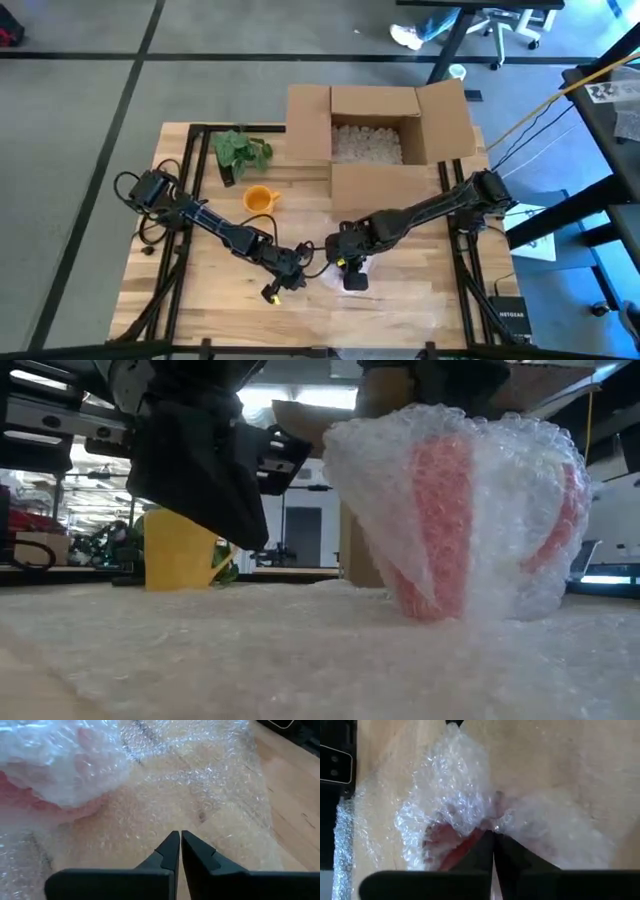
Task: Wrap mug
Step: Wrap the orange mug with the bubble wrap, then put the wrapped orange mug into the cardboard box
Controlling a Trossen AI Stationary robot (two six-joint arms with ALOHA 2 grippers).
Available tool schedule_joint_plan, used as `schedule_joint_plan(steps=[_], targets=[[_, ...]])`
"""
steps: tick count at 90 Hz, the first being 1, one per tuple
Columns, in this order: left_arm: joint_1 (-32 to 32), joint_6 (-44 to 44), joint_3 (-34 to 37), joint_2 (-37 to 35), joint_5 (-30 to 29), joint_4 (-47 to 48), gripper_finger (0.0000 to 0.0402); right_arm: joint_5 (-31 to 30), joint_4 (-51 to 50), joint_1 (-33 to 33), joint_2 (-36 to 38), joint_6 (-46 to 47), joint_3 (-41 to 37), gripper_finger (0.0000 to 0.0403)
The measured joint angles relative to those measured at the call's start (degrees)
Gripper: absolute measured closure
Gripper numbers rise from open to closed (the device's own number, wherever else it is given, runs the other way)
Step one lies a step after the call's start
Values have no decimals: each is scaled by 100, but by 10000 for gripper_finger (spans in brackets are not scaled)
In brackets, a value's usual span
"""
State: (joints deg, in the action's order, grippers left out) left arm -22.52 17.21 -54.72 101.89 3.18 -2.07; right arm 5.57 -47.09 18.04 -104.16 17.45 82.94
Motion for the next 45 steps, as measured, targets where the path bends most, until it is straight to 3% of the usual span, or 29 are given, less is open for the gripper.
schedule_joint_plan(steps=[45], targets=[[-2,-13,0,0,0,31,402,-96,-677,641,20,401,767,392]])
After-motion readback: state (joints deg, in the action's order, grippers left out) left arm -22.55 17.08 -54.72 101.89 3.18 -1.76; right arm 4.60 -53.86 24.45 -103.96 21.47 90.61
